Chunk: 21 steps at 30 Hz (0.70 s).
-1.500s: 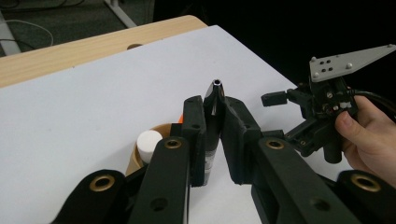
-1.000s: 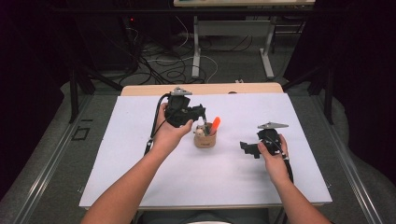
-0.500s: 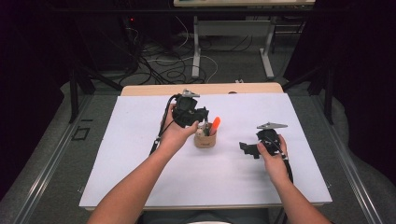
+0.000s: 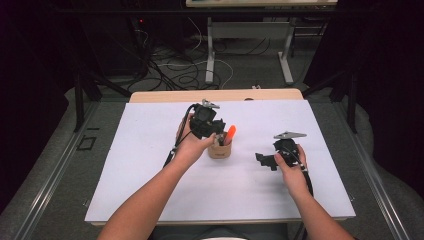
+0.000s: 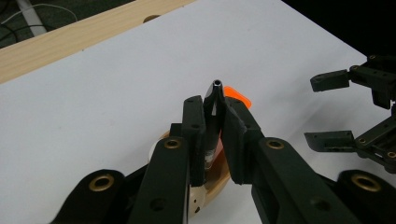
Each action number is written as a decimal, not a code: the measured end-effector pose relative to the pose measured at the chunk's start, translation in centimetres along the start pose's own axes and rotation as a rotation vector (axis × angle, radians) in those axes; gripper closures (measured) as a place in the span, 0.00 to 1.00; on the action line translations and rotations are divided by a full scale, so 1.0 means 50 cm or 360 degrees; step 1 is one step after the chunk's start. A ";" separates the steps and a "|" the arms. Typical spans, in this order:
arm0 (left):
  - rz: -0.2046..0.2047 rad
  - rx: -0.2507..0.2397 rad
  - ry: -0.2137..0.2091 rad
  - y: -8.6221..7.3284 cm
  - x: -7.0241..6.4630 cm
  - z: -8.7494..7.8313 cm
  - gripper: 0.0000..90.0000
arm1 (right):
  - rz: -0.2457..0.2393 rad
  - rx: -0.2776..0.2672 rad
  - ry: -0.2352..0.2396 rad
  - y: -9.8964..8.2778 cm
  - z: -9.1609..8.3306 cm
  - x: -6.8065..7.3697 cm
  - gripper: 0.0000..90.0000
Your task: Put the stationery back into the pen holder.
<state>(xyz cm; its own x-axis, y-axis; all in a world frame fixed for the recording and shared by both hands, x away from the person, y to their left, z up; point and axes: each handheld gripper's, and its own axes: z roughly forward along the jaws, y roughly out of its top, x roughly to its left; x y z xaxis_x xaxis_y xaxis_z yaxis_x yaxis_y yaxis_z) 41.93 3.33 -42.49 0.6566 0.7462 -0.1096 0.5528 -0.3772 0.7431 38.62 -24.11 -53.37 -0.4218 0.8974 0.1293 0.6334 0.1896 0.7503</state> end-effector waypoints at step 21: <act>-0.0004 -0.0013 0.0003 -0.010 0.002 0.015 0.82 | -0.0025 0.0007 0.0010 -0.001 0.004 0.002 0.03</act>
<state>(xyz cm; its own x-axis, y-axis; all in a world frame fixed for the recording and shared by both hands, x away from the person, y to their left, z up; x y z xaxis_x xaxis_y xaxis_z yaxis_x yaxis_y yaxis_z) 42.10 3.19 -43.36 0.6545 0.7480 -0.1103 0.5503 -0.3711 0.7480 38.66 -23.94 -53.54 -0.4357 0.8919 0.1214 0.6296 0.2055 0.7492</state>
